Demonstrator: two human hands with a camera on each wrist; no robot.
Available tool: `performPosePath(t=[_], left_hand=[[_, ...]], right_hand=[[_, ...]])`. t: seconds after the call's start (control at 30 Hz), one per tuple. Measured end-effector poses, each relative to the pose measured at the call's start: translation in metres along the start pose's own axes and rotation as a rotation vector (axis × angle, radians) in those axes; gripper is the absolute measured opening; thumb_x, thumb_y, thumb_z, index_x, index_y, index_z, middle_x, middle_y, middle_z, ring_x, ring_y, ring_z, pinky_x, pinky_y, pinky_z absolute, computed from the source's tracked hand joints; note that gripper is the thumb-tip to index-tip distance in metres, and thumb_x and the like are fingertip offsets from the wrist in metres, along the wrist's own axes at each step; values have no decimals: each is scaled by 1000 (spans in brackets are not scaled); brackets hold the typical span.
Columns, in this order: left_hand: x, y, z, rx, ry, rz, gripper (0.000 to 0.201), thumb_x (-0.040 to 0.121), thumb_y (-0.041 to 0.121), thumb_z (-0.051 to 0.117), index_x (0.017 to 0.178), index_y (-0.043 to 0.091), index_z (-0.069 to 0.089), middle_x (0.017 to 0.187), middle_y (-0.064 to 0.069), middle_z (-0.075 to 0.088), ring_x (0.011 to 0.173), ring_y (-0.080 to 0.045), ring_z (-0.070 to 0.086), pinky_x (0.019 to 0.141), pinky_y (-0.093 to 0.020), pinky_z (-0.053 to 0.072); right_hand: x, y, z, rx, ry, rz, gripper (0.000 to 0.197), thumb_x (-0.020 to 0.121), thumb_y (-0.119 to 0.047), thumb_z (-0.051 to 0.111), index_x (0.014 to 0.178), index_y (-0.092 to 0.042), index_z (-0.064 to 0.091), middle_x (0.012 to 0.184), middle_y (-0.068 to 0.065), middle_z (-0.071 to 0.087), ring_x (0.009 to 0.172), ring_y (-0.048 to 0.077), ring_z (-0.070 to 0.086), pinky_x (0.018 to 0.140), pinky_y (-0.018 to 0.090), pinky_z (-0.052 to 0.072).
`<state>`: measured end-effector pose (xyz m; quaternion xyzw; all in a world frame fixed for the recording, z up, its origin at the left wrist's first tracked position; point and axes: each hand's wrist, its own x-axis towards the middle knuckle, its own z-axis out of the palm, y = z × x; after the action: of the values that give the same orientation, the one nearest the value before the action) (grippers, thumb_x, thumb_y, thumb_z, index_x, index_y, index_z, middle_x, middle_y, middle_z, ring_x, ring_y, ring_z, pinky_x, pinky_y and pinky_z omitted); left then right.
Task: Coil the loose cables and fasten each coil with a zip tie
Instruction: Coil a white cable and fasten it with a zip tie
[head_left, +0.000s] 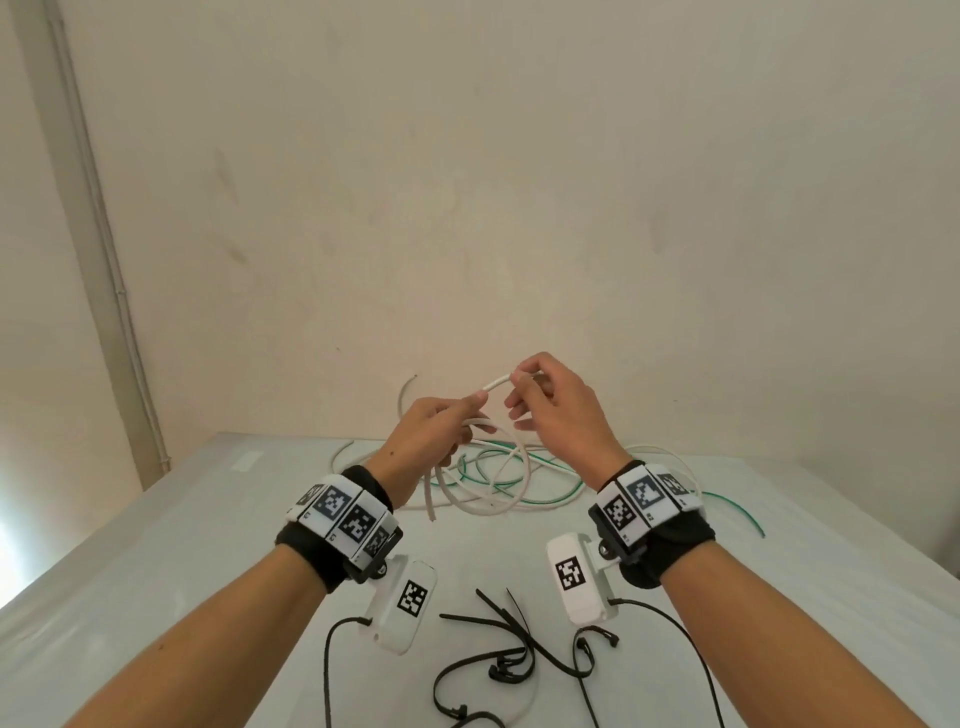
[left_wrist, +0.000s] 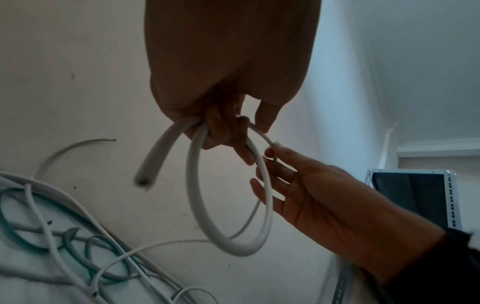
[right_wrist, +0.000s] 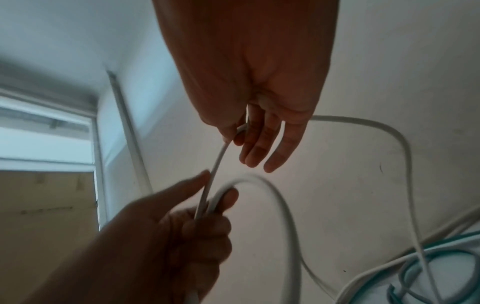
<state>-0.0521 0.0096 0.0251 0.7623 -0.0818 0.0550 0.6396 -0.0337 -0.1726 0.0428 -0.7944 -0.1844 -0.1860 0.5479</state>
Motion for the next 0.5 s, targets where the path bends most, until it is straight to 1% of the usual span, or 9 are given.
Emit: performPosePath(t=[0.07, 0.1, 0.17, 0.2, 0.27, 0.3, 0.33, 0.4, 0.5], left_hand=[[0, 1, -6, -56, -6, -52, 52, 105, 48, 53, 95, 6, 81, 57, 11, 41, 53, -9, 33, 53, -23, 30], [0, 2, -8, -115, -23, -87, 54, 106, 45, 49, 98, 2, 80, 58, 10, 38, 53, -9, 31, 52, -22, 27], [2, 4, -11, -261, -65, -160, 52, 109, 34, 42, 103, -5, 76, 62, 6, 36, 54, -9, 26, 49, -21, 23], [3, 7, -11, -313, -79, -190, 48, 109, 26, 39, 105, -7, 74, 63, 4, 37, 55, -10, 25, 48, -21, 23], [5, 11, -8, -340, -102, -226, 42, 106, 13, 35, 104, -9, 71, 65, 1, 40, 56, -10, 28, 47, -21, 26], [6, 13, -6, -332, -117, -237, 40, 106, 10, 33, 103, -8, 69, 66, 1, 42, 56, -10, 29, 48, -21, 29], [8, 14, -4, -326, -132, -249, 39, 107, 9, 30, 101, -6, 67, 66, 1, 42, 56, -10, 30, 48, -21, 30], [12, 17, 0, -335, -147, -269, 38, 109, 10, 27, 96, -1, 62, 65, 1, 43, 56, -10, 31, 50, -21, 30], [22, 27, 6, -371, -118, -280, 34, 109, 10, 27, 89, 5, 55, 65, 0, 44, 54, -10, 32, 50, -22, 30]], right_hand=[[7, -2, -8, 35, 57, 24, 12, 105, -23, 57, 101, -15, 65, 83, 4, 76, 76, 19, 73, 75, 39, 64], [10, -2, -13, 47, 61, 36, 12, 105, -23, 57, 101, -14, 65, 83, 5, 77, 74, 17, 72, 75, 40, 64], [14, -1, -20, 51, 56, 46, 14, 105, -24, 58, 101, -13, 65, 83, 5, 78, 73, 15, 69, 77, 42, 63], [15, 0, -21, 46, 58, 47, 14, 105, -25, 58, 101, -13, 65, 84, 5, 78, 73, 14, 68, 77, 42, 62], [18, 4, -24, 40, 74, 55, 15, 105, -26, 57, 101, -14, 64, 84, 3, 78, 74, 14, 67, 79, 44, 61], [20, 8, -25, 30, 76, 60, 14, 105, -27, 57, 101, -16, 64, 85, 3, 78, 75, 14, 67, 81, 46, 61], [22, 12, -28, 6, 59, 67, 13, 105, -29, 57, 102, -18, 62, 86, 2, 78, 76, 15, 67, 83, 49, 61], [25, 19, -34, -109, -34, 55, 12, 103, -35, 59, 106, -23, 58, 88, 0, 77, 81, 19, 69, 87, 51, 59], [29, 22, -43, -286, -188, -16, 21, 99, -47, 61, 113, -32, 54, 88, 5, 75, 85, 24, 70, 84, 47, 58]])
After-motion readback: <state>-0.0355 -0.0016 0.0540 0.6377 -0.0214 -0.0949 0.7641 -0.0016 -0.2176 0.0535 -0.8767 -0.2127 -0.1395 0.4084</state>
